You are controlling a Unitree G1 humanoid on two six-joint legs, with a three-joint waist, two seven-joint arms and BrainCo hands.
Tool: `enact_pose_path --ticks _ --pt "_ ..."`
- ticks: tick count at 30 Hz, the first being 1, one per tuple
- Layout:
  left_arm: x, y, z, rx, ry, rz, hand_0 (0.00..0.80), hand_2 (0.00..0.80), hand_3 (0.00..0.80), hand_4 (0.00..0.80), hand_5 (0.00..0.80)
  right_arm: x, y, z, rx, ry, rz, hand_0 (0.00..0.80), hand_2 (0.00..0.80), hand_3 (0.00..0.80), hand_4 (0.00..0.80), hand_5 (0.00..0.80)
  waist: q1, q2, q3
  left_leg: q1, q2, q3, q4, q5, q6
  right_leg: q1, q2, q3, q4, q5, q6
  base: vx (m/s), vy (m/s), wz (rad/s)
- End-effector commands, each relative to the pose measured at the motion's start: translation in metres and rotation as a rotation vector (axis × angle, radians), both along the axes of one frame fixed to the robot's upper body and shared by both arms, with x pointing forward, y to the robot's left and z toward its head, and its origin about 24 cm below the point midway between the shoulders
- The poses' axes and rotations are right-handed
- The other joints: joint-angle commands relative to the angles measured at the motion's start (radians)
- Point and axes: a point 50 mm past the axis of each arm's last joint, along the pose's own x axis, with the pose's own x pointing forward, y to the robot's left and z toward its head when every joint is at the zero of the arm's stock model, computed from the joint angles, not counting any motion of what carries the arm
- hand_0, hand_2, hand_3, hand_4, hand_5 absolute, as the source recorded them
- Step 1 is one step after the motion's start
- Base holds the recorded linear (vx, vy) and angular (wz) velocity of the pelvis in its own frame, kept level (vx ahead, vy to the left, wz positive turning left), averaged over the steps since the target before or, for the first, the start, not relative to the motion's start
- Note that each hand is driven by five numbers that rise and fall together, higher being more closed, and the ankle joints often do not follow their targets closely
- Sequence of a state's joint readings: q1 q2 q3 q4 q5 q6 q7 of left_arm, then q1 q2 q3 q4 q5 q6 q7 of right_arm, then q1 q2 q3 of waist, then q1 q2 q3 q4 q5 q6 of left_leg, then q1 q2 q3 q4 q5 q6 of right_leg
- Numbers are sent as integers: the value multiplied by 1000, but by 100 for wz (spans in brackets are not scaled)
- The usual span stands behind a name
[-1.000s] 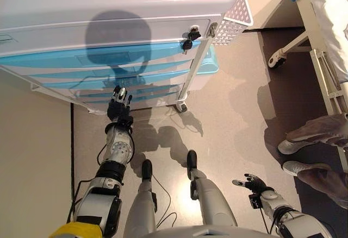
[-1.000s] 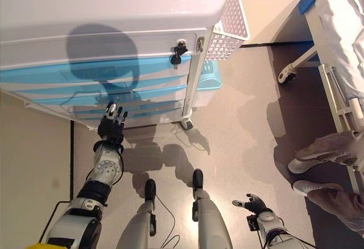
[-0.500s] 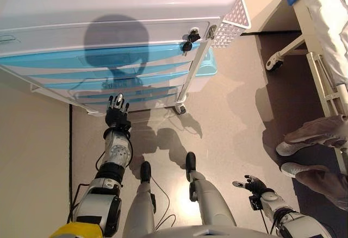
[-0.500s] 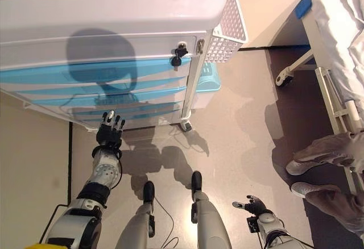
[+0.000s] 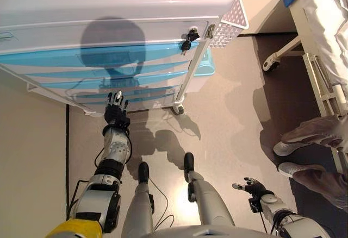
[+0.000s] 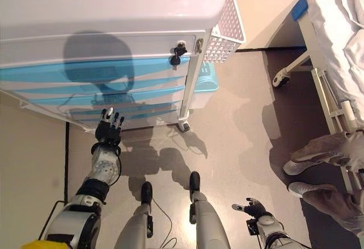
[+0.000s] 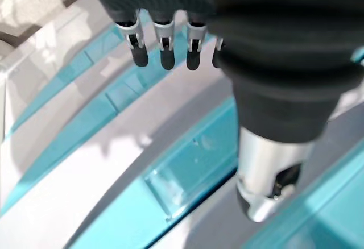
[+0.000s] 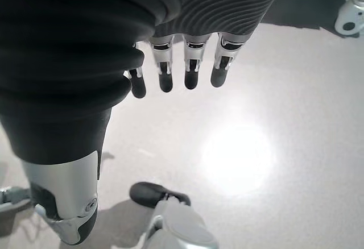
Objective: Open the drawer and pick up the medicine
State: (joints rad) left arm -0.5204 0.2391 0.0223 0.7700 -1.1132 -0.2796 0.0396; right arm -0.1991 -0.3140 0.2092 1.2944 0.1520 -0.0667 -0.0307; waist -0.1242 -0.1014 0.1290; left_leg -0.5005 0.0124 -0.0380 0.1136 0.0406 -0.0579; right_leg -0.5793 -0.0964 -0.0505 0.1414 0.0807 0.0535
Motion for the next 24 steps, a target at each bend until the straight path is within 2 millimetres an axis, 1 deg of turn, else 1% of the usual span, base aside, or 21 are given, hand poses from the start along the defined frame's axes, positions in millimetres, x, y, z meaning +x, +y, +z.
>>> enact_pose_path --ticks 1,4,6,7,13,14,20,21,22,24 --pt "14 14 42 55 -157 35 0 0 0 0 0 -9 -11 0 -37 20 18 0 0 0 0 0 -24 -8 0 -65 -41 -48 68 -61 48 2 3 -2 6 -5 45 0 0 0" --pt "16 17 48 55 -179 36 0 0 0 0 0 -8 -11 1 -35 17 19 0 0 0 0 0 -26 -12 2 -71 -39 -48 69 -59 47 -4 2 -3 7 -4 46 0 0 0" --pt "18 17 56 52 -208 35 0 0 0 0 0 -5 -11 2 -35 7 24 0 0 0 0 0 -26 -17 8 -78 -39 -47 72 -58 46 -11 3 -3 9 -2 46 0 0 0" --pt "18 18 56 52 -208 35 0 0 0 0 0 -5 -11 2 -35 7 24 0 0 0 0 0 -26 -17 8 -78 -39 -47 72 -58 46 -11 3 -3 9 -2 46 0 0 0" --pt "22 12 70 44 -271 11 0 0 0 0 0 -6 -12 2 -32 10 26 0 0 0 0 0 -28 -29 17 -88 -39 -51 76 -56 45 -18 3 -6 11 -2 45 0 0 0" --pt "24 8 73 45 -284 -4 0 0 0 0 0 -5 -11 2 -29 9 26 0 0 0 0 0 -28 -33 18 -90 -39 -52 77 -56 46 -18 4 -7 12 -1 45 0 0 0" --pt "25 5 78 49 -307 -22 0 0 0 0 0 -5 -10 2 -26 7 33 0 0 0 0 0 -29 -36 17 -92 -41 -51 80 -59 46 -18 3 -6 10 2 46 0 0 0" --pt "24 5 78 47 -311 -21 169 169 169 169 169 -4 -10 2 -24 5 36 0 0 0 0 0 -29 -35 18 -93 -42 -51 80 -59 47 -19 4 -5 11 3 46 0 0 0" --pt "24 4 78 47 -311 -21 213 213 213 213 213 -4 -10 2 -24 5 36 0 0 0 0 0 -29 -34 18 -93 -42 -51 80 -59 47 -19 4 -5 11 3 46 0 0 0" --pt "24 4 79 45 -314 -22 251 251 251 251 251 -4 -10 2 -26 5 35 0 0 0 0 0 -29 -34 19 -93 -42 -51 80 -59 47 -18 4 -5 11 3 46 0 0 0"
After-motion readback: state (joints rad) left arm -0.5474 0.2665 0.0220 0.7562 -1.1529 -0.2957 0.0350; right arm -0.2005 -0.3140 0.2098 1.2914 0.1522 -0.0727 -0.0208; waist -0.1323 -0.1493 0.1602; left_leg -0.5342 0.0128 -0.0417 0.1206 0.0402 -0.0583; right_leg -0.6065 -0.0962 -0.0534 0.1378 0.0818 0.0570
